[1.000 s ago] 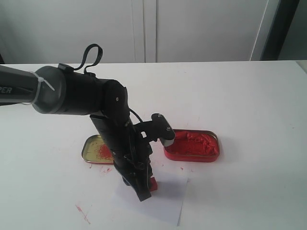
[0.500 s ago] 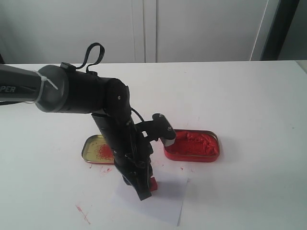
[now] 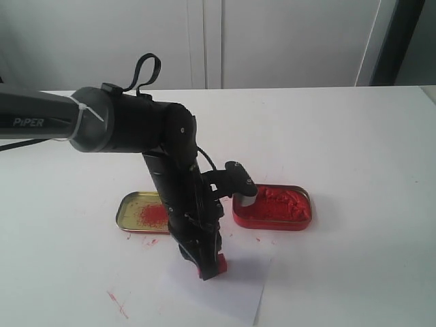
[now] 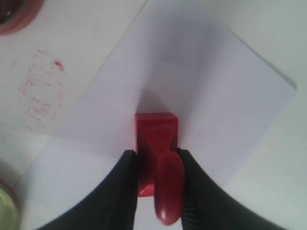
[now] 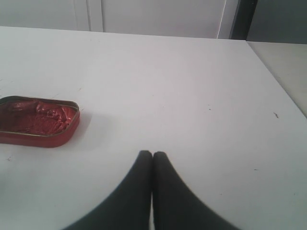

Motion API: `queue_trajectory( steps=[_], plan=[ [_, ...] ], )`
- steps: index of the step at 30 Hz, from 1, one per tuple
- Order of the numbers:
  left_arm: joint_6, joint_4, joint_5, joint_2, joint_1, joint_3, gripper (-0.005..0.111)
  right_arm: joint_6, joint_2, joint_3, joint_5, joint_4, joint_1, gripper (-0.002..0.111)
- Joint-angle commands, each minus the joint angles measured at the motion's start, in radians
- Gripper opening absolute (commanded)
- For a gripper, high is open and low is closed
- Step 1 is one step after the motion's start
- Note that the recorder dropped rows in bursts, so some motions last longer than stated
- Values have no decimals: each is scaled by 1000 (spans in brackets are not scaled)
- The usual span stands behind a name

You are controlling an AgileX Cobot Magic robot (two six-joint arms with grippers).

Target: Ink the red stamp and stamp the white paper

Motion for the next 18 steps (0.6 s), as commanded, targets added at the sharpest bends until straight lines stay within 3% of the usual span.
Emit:
queue_trajectory(
  steps=[1,18],
  plan=[
    [-2,3,63,-1,-6,-32,0,3,-4,6,-16,0,-2,0],
    [-4,11,95,-38,-6,-45,0,3,-4,6,-16,0,-2,0]
  ],
)
